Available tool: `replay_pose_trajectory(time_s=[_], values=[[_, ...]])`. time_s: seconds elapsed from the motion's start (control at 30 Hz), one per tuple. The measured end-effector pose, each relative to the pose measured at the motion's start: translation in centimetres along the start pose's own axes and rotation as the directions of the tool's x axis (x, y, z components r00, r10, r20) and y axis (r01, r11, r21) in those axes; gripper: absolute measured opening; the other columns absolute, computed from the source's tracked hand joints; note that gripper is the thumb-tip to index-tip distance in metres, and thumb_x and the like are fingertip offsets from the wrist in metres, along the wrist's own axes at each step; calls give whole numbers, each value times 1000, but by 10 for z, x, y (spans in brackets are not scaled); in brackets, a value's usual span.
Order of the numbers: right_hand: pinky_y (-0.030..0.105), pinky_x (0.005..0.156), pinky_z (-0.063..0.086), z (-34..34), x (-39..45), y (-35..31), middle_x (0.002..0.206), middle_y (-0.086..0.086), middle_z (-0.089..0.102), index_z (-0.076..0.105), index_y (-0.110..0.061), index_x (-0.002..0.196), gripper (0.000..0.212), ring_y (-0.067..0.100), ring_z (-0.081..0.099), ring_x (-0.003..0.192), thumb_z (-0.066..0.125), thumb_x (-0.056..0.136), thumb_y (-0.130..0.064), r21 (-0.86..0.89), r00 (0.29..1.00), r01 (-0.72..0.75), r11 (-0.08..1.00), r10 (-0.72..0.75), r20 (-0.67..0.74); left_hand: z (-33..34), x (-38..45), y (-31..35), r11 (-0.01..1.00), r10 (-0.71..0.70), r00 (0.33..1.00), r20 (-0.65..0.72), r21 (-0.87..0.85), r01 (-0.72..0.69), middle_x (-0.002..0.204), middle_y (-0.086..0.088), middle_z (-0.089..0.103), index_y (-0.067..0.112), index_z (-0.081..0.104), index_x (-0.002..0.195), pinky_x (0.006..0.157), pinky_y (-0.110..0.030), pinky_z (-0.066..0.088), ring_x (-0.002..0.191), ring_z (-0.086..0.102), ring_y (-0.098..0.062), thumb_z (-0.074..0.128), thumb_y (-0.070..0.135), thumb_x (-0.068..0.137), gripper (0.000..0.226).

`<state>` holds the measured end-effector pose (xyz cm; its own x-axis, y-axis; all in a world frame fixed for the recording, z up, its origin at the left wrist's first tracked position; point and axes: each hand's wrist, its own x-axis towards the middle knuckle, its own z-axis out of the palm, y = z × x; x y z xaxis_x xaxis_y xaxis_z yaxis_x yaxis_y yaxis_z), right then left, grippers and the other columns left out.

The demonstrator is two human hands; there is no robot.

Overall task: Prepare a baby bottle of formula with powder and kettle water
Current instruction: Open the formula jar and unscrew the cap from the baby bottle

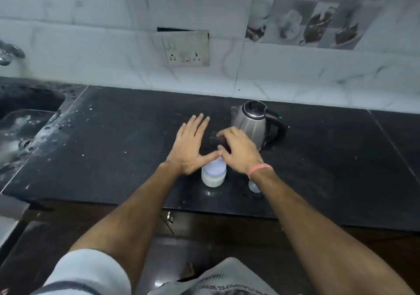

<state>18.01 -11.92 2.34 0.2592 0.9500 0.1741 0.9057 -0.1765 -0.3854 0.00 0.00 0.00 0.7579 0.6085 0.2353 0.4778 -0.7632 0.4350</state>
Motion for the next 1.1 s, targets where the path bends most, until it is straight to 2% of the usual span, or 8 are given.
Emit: replay_pose_trajectory(time_s=[0.13,0.27,0.37,0.43,0.6,0.87,0.97,1.1], values=[[45,104,51,29,-27,-4,132,-7,60,63,-29,134,32,20,59,126,65,103,-37,55,972,-65,996,51,231,25,-35,-21,997,-29,979,200,-63,42,191,1,14,25,14,183,143,-54,13,177,8,-20,53,104,85,133],[49,107,50,40,-36,-7,137,-10,60,61,-34,136,39,19,57,129,62,102,-53,136,966,-207,969,180,187,48,-49,-22,992,-55,969,239,-94,80,183,6,37,25,31,178,140,-52,24,174,23,-19,67,109,71,140],[48,103,52,42,-38,-16,138,-12,58,58,-36,138,59,19,54,129,72,88,-64,91,951,-247,965,224,211,62,-54,-14,958,-139,967,214,-218,185,157,13,66,37,54,161,125,-49,47,150,57,-18,89,89,68,112],[48,99,53,45,-38,-22,136,-11,56,55,-36,139,73,20,53,126,78,79,-70,38,947,-252,967,238,217,65,-57,-6,911,-212,955,207,-312,270,141,18,74,43,61,150,111,-49,58,131,68,-14,92,77,69,93],[45,98,55,57,-35,-33,141,-3,54,47,-27,156,94,24,51,128,78,79,-73,-105,946,-261,960,276,170,69,-56,-2,859,-301,925,231,-357,368,137,15,75,38,64,148,103,-52,61,123,71,-15,83,70,70,87],[42,96,54,53,-30,-38,143,-1,54,48,-21,154,80,26,51,125,75,88,-57,-174,945,-199,964,236,225,72,-59,-3,891,-282,941,189,-312,330,120,17,80,42,66,139,94,-44,63,107,75,-12,77,69,74,72],[42,100,53,46,-26,-35,153,-4,51,43,-24,161,80,27,48,131,76,91,-45,-174,936,-121,977,170,307,72,-57,-2,891,-278,940,195,-314,329,115,20,79,43,66,134,91,-40,62,103,73,-8,85,67,76,66],[47,103,51,35,-13,-33,145,-7,55,51,-28,149,73,26,50,125,85,85,-33,-147,898,13,989,53,436,69,-52,-3,893,-265,936,230,-308,328,113,23,77,42,67,131,86,-31,57,101,71,-1,93,72,73,71]])
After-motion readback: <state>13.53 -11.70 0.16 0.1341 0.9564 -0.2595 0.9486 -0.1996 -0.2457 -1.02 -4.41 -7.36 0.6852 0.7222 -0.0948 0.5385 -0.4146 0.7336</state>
